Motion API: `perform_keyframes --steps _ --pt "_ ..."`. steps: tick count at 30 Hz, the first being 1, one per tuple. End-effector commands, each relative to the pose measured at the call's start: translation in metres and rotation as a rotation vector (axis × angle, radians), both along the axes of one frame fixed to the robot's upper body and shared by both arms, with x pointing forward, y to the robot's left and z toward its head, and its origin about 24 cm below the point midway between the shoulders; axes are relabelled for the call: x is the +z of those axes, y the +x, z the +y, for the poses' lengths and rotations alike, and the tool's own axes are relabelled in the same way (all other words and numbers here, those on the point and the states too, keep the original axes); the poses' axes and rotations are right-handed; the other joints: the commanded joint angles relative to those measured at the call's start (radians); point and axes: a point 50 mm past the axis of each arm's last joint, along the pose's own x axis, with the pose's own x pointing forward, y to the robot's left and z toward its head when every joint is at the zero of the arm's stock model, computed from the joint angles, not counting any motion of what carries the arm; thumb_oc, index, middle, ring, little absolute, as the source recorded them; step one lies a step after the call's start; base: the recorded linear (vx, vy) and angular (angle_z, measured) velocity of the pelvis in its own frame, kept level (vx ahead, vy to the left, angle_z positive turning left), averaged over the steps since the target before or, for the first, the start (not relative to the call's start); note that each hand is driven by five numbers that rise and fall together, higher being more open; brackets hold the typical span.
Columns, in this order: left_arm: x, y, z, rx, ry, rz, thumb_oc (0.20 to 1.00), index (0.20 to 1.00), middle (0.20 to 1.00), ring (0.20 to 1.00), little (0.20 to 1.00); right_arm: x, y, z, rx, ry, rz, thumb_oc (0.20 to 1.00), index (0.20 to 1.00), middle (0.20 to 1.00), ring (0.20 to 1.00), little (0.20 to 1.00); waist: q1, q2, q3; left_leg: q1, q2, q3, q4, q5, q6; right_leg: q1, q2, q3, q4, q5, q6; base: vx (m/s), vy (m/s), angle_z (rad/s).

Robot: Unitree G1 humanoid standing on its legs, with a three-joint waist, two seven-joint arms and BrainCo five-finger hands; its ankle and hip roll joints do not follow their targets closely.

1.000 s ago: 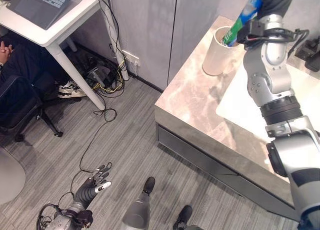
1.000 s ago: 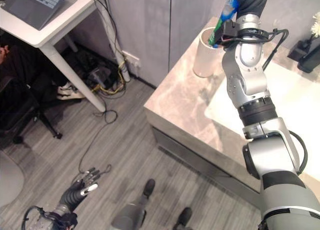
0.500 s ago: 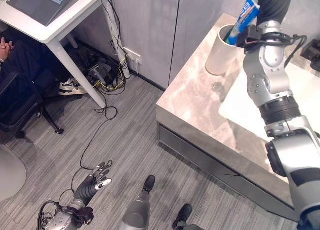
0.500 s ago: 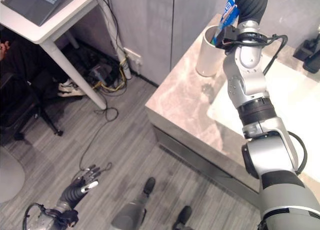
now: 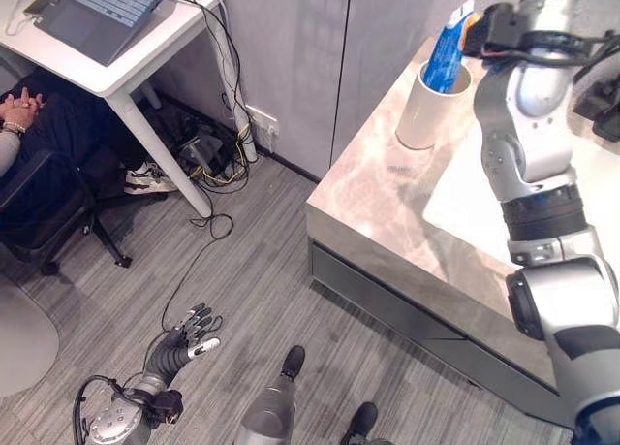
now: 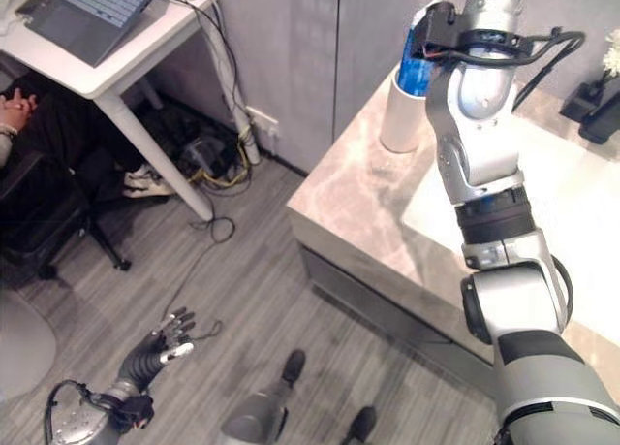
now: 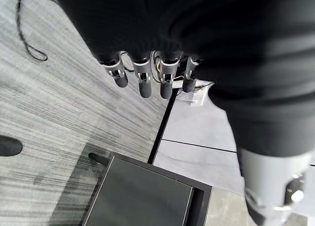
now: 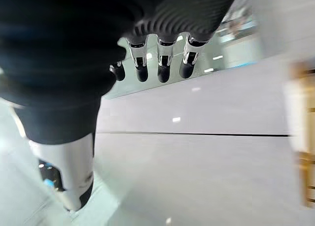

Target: Put brush and paste in cup on sink, flatten towel.

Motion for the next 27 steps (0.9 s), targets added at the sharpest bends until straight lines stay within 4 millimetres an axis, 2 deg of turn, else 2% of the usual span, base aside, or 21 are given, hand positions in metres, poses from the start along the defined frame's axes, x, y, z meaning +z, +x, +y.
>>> perform_keyframes --steps 1,3,4,5,6,8,9,10,13,14,15,17,18,20,21,22,23,24,25,26,27 --pt "0.003 -0.006 0.006 0.017 0.046 -0.04 1.0 1.0 1.0 1.0 1.0 -0.002 -0.03 -0.017 -0.226 -0.093 -0.17 1.0 1.0 1.0 1.0 1.0 -0.021 -0.016 -0.082 0.08 0.072 0.069 0.002 -0.059 -0.041 -0.008 -0.064 0.016 0.002 0.123 0.039 0.03 -0.057 0.32" --pt "0.003 -0.006 0.006 0.019 0.047 -0.045 1.0 1.0 1.0 1.0 1.0 -0.008 -0.039 -0.023 -0.255 -0.082 -0.191 1.0 1.0 1.0 1.0 1.0 -0.027 -0.018 -0.086 0.08 0.07 0.064 0.002 -0.053 -0.04 -0.002 -0.065 0.008 0.002 0.125 0.038 0.0 -0.026 0.19" --pt "0.005 -0.005 0.006 0.027 0.046 -0.054 1.0 1.0 1.0 1.0 1.0 -0.013 -0.047 -0.032 -0.302 -0.082 -0.213 1.0 1.0 1.0 1.0 1.0 -0.036 -0.02 -0.089 0.083 0.071 0.064 0.002 -0.053 -0.041 0.003 -0.062 0.005 0.002 0.121 0.038 0.0 -0.033 0.16" --pt "0.014 -0.001 0.006 0.049 0.038 -0.117 1.0 1.0 1.0 1.0 1.0 -0.022 -0.063 -0.047 -0.38 -0.062 -0.253 1.0 1.0 1.0 1.0 1.0 -0.055 -0.017 -0.089 0.091 0.077 0.069 0.002 -0.056 -0.043 0.009 -0.057 0.004 0.002 0.116 0.037 -0.01 -0.047 0.11" --pt "0.026 0.001 0.008 0.089 0.024 -0.184 1.0 1.0 1.0 1.0 1.0 -0.033 -0.079 -0.068 -0.546 -0.08 -0.262 1.0 1.0 1.0 1.0 1.0 -0.078 -0.019 -0.092 0.097 0.082 0.073 0.002 -0.059 -0.045 0.013 -0.054 0.004 0.002 0.109 0.036 -0.01 -0.035 -0.06" --pt "0.03 0.002 0.009 0.099 0.029 -0.206 1.0 1.0 1.0 1.0 1.0 -0.04 -0.087 -0.076 -0.608 -0.078 -0.266 1.0 1.0 1.0 1.0 1.0 -0.082 -0.024 -0.098 0.1 0.082 0.07 0.002 -0.058 -0.046 0.016 -0.053 0.0 0.002 0.107 0.035 -0.01 -0.013 0.08" --pt "0.049 0.006 0.013 0.145 0.031 -0.315 1.0 1.0 1.0 1.0 1.0 -0.051 -0.1 -0.095 -0.737 -0.092 -0.24 1.0 1.0 1.0 1.0 1.0 -0.114 -0.024 -0.099 0.108 0.088 0.077 0.002 -0.061 -0.049 0.02 -0.047 0.006 0.002 0.102 0.034 0.0 0.0 0.0" --pt "0.061 0.008 0.015 0.175 0.026 -0.38 1.0 1.0 1.0 1.0 1.0 -0.062 -0.109 -0.109 -0.794 -0.05 -0.213 1.0 1.0 1.0 1.0 1.0 -0.128 -0.026 -0.105 0.116 0.093 0.085 0.002 -0.07 -0.052 0.023 -0.044 0.011 0.002 0.095 0.035 -0.01 -0.013 -0.07" --pt "0.067 0.008 0.016 0.203 0.011 -0.418 1.0 1.0 1.0 1.0 1.0 -0.072 -0.114 -0.115 -0.803 -0.005 -0.193 1.0 1.0 1.0 1.0 1.0 -0.135 -0.028 -0.107 0.114 0.092 0.085 0.002 -0.063 -0.05 0.019 -0.046 0.013 0.002 0.1 0.034 -0.02 0.007 -0.17" --pt "0.095 0.01 0.021 0.265 -0.011 -0.575 1.0 1.0 1.0 1.0 1.0 -0.092 -0.126 -0.136 -0.911 0.091 -0.146 1.0 1.0 1.0 1.0 1.0 -0.162 -0.021 -0.114 0.118 0.095 0.09 0.002 -0.065 -0.052 0.02 -0.049 0.019 0.002 0.1 0.032 0.0 0.016 -0.16" --pt "0.104 0.01 0.023 0.28 -0.015 -0.623 1.0 1.0 1.0 1.0 1.0 -0.1 -0.131 -0.146 -0.971 0.117 -0.116 1.0 1.0 1.0 1.0 1.0 -0.176 -0.02 -0.117 0.12 0.096 0.093 0.002 -0.066 -0.053 0.022 -0.049 0.021 0.002 0.1 0.032 0.0 0.015 -0.07" --pt "0.112 0.01 0.023 0.276 -0.018 -0.662 1.0 1.0 1.0 1.0 1.0 -0.107 -0.135 -0.153 -1.013 0.144 -0.095 1.0 1.0 1.0 1.0 1.0 -0.182 -0.019 -0.12 0.123 0.097 0.097 0.002 -0.069 -0.053 0.021 -0.048 0.024 0.002 0.1 0.032 0.01 0.01 -0.07" --pt "0.127 0.009 0.026 0.29 -0.004 -0.744 1.0 1.0 1.0 1.0 1.0 -0.121 -0.141 -0.168 -1.087 0.179 -0.022 1.0 1.0 1.0 1.0 1.0 -0.212 -0.012 -0.123 0.133 0.099 0.114 0.002 -0.077 -0.053 0.019 -0.045 0.041 0.002 0.1 0.031 0.0 0.029 -0.12" --pt "0.138 0.01 0.025 0.277 0.002 -0.797 1.0 1.0 1.0 1.0 1.0 -0.138 -0.144 -0.182 -1.131 0.253 0.046 1.0 1.0 1.0 1.0 1.0 -0.234 -0.007 -0.128 0.14 0.102 0.13 0.002 -0.082 -0.051 0.012 -0.042 0.061 0.002 0.101 0.027 0.0 0.022 -0.19" --pt "0.138 0.01 0.025 0.276 0.002 -0.796 1.0 1.0 1.0 1.0 1.0 -0.138 -0.144 -0.182 -1.131 0.253 0.046 1.0 1.0 1.0 1.0 1.0 -0.232 -0.007 -0.128 0.141 0.102 0.131 0.002 -0.082 -0.052 0.012 -0.042 0.062 0.002 0.101 0.027 0.01 0.017 -0.36" --pt "0.147 0.011 0.024 0.263 0.013 -0.835 1.0 1.0 1.0 1.0 1.0 -0.153 -0.15 -0.195 -1.201 0.296 0.121 1.0 1.0 1.0 1.0 1.0 -0.266 0.001 -0.129 0.148 0.104 0.146 0.002 -0.087 -0.051 0.007 -0.041 0.075 0.002 0.103 0.026 0.01 0.015 -0.38" --pt "0.147 0.011 0.024 0.261 0.013 -0.833 1.0 1.0 1.0 1.0 1.0 -0.154 -0.151 -0.196 -1.202 0.296 0.122 1.0 1.0 1.0 1.0 1.0 -0.261 0.0 -0.13 0.15 0.105 0.148 0.002 -0.089 -0.051 0.006 -0.04 0.078 0.002 0.104 0.026 0.01 0.023 -0.29" --pt "0.157 0.015 0.023 0.226 0.083 -0.869 0.79 0.79 0.79 0.79 0.79 -0.172 -0.156 -0.213 -1.261 0.362 0.205 1.0 1.0 1.0 1.0 1.0 -0.289 0.009 -0.131 0.159 0.106 0.165 0.002 -0.093 -0.05 0.001 -0.038 0.094 0.002 0.107 0.026 0.02 0.016 -0.21" --pt "0.158 0.016 0.023 0.226 0.093 -0.871 0.58 0.58 0.58 0.58 0.58 -0.177 -0.158 -0.218 -1.278 0.376 0.232 1.0 1.0 1.0 1.0 1.0 -0.297 0.011 -0.133 0.162 0.107 0.172 0.002 -0.096 -0.049 0.0 -0.036 0.103 0.002 0.107 0.026 0.02 0.027 -0.31" --pt "0.158 0.019 0.022 0.211 0.106 -0.867 0.511 0.511 0.511 0.511 0.511 -0.181 -0.157 -0.221 -1.288 0.391 0.256 1.0 1.0 1.0 1.0 1.0 -0.31 0.015 -0.136 0.166 0.106 0.178 0.002 -0.099 -0.049 -0.001 -0.036 0.11 0.002 0.108 0.025 0.02 0.026 -0.35" --pt "0.158 0.022 0.022 0.208 0.118 -0.866 0.511 0.511 0.511 0.511 0.511 -0.191 -0.16 -0.229 -1.31 0.424 0.304 1.0 1.0 1.0 1.0 1.0 -0.324 0.018 -0.137 0.169 0.107 0.185 0.002 -0.101 -0.048 -0.002 -0.035 0.116 0.002 0.109 0.025 0.01 0.018 -0.36"
